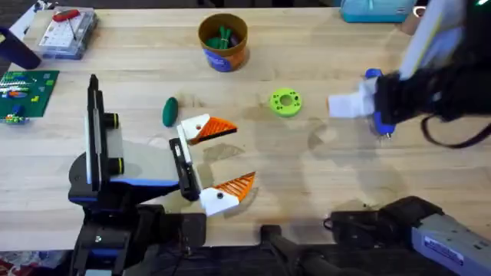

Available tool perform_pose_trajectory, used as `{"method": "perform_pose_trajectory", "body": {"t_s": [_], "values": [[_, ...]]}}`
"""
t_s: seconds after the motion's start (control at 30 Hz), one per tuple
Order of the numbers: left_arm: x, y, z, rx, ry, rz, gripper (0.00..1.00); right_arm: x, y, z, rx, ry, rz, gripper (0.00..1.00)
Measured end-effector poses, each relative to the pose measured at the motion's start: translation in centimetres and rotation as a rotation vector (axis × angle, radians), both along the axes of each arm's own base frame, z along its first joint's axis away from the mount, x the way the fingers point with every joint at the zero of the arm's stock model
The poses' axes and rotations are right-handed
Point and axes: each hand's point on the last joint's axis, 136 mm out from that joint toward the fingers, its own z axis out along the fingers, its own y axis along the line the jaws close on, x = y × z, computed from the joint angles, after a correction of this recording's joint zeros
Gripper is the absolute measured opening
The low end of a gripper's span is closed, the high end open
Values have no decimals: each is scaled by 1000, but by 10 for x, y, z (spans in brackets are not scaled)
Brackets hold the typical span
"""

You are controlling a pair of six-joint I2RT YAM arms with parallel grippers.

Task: Pick up the gripper from the table and insert it into the empty holder that is missing its gripper. Then pick up a screw, insert it into the mounting hole, and use the screwdriver to tighten it. Finally, clean up the table by picking up the vegetable and placing it into the bucket.

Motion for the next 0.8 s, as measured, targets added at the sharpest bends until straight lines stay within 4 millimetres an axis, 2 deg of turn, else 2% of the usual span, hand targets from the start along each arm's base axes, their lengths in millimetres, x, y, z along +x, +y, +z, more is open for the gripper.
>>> {"method": "perform_pose_trajectory", "body": {"t_s": [0.1, 0.33, 0.47, 0.67, 0.8], "values": [[0, 0, 0, 0, 0, 0, 990, -8, 0, -24, -17, 79, 5, 990], [0, 0, 0, 0, -1, 0, 990, -5, 13, -50, -80, 182, 86, 990], [0, 0, 0, 0, 0, 0, 990, 5, 17, -48, -135, 172, 107, 990], [0, 0, 0, 0, 0, 0, 990, 26, 29, -30, -140, 60, 121, 990], [0, 0, 0, 0, 0, 0, 990, 26, 28, -30, -144, 59, 119, 990]]}}
